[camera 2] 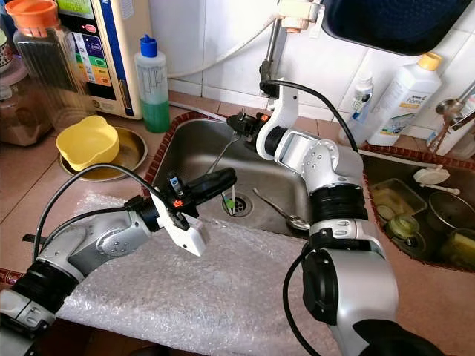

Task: Kitchen organization

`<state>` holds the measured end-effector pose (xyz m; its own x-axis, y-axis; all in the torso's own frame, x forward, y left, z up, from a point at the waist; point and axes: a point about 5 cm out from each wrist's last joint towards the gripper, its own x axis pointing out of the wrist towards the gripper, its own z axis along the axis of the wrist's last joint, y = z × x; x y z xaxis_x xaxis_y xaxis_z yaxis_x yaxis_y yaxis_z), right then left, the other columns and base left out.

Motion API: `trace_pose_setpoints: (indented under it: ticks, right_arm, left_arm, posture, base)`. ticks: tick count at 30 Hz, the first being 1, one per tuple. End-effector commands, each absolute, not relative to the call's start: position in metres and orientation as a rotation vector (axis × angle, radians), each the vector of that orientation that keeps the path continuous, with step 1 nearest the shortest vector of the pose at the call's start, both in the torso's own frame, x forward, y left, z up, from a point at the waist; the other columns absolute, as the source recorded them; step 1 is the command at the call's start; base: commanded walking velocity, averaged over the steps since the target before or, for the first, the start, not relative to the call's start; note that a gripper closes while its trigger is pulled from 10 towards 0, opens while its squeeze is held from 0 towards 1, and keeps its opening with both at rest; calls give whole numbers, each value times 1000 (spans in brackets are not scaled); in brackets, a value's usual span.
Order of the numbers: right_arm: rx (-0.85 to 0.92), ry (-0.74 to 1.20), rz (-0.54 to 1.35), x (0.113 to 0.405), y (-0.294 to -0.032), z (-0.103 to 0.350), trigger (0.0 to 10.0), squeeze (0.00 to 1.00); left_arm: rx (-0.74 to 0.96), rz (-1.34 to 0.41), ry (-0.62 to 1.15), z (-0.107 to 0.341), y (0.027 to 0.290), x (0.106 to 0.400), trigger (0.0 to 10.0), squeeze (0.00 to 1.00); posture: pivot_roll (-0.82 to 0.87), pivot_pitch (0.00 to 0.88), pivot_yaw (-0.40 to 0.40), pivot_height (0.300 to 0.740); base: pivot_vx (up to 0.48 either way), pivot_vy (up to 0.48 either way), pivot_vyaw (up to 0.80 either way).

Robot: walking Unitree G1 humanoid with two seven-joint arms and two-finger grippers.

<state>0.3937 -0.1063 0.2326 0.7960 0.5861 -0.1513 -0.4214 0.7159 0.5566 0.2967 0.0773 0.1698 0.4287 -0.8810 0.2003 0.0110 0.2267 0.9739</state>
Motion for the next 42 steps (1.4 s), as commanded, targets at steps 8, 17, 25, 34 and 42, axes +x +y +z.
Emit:
trace_pose_setpoints:
  ticks: [8,17,25,34,42]
  right_arm:
    - [516,301,444,402,-120,231,0,0]
    - [522,192,266,412,-133,236,0,0]
    - [467,74,80,420,-146,236,0,0]
    - [64,-6,153,416,-143,214,0,0]
    - [-142,15,277,408,-137,184,0,0]
  left_arm:
    - [1121,-714,-1006,188,77,301,10000,1000]
    - [1042,-644,-1037,204,79,302,10000,1000]
    - [757,-533,-892,217,73,305,10000,1000]
    - [477,-390,-560,189,91,311,10000,1000]
    - [406,-407,-428,180,99,302,10000,1000]
  posture:
    - [64,54,-120,740]
    - [75,54,-106,740]
    - [97,53,-94,740]
    - [129,58,-72,740]
    - [151,63,-49,740]
  base:
    - [0,0,0]
    - [0,0,0]
    - [0,0,0]
    - [0,0,0]
    - [0,0,0]
